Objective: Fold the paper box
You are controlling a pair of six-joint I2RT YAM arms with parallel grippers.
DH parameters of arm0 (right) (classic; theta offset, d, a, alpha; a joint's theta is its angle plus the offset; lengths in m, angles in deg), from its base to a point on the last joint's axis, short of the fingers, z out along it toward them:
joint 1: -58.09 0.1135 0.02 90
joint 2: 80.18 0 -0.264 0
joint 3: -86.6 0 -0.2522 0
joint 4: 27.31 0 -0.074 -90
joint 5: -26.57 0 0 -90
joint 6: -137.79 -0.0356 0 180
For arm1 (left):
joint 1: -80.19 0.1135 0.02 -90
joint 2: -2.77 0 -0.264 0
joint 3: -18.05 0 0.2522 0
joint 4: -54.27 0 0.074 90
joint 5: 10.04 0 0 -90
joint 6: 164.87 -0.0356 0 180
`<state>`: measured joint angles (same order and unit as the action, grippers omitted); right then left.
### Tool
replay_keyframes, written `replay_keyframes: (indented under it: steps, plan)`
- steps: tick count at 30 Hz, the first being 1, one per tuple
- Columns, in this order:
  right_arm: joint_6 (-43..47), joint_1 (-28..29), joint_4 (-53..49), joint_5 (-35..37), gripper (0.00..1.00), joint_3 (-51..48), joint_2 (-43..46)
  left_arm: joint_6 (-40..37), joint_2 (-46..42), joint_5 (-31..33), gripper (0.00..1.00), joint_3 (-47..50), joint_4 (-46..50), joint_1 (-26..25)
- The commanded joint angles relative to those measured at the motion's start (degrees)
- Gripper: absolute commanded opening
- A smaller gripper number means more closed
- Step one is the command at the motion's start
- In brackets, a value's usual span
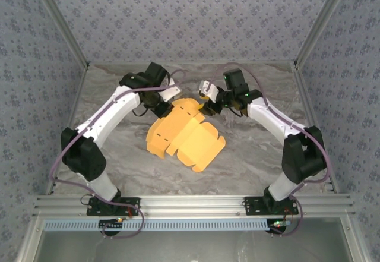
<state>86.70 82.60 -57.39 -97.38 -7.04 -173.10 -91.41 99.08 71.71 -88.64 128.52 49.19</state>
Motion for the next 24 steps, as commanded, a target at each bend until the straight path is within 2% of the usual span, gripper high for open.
replay_keyframes:
  steps: [1,3,5,11,12,15,16,18,19,20,24]
  plan:
    - [3.1,0.5,-3.1,-5.9,0.47,3.8,-2.5,-2.7,2.4,0.9,0.05,-1.9,2.0,-0.3]
    - [3.3,0.7,-3.6,-5.9,0.37,4.2,-3.6,-3.1,2.5,1.3,0.05,-1.9,1.7,-0.2]
    - [4.0,0.5,-4.4,-6.0,0.31,3.7,-4.2,-3.3,2.2,1.6,0.06,-1.7,0.8,-0.3]
    - [3.4,0.0,-3.6,-5.2,0.34,0.7,-4.5,-3.5,1.9,0.3,0.07,-1.4,-1.1,-0.3]
    - [3.3,0.1,-2.9,-4.6,0.28,0.5,-4.8,-3.5,2.0,0.0,0.07,-1.4,-1.1,-0.3]
    - [-0.6,-0.2,3.9,-0.3,0.0,-1.4,-4.9,-3.5,2.0,-0.3,0.11,-0.8,-1.8,-0.2]
    - [-2.3,-0.5,7.4,0.3,0.0,-3.1,-4.3,-3.4,1.8,-0.4,0.16,-0.3,-2.3,-0.1]
    - [-4.3,-1.3,13.2,0.4,0.0,-7.4,-2.6,-2.9,0.9,-1.2,0.4,1.1,-3.6,0.5]
    - [-5.3,-2.0,15.2,-0.2,0.0,-8.9,-1.8,-2.4,0.3,-1.7,0.46,2.0,-4.4,1.2]
    - [-5.9,-2.9,16.1,-1.3,0.0,-9.8,-1.1,-2.0,-0.4,-2.7,0.5,3.1,-5.1,2.0]
    - [-7.5,-5.1,18.5,-3.8,0.0,-13.1,0.3,0.2,-2.6,-6.9,0.54,7.1,-7.6,4.4]
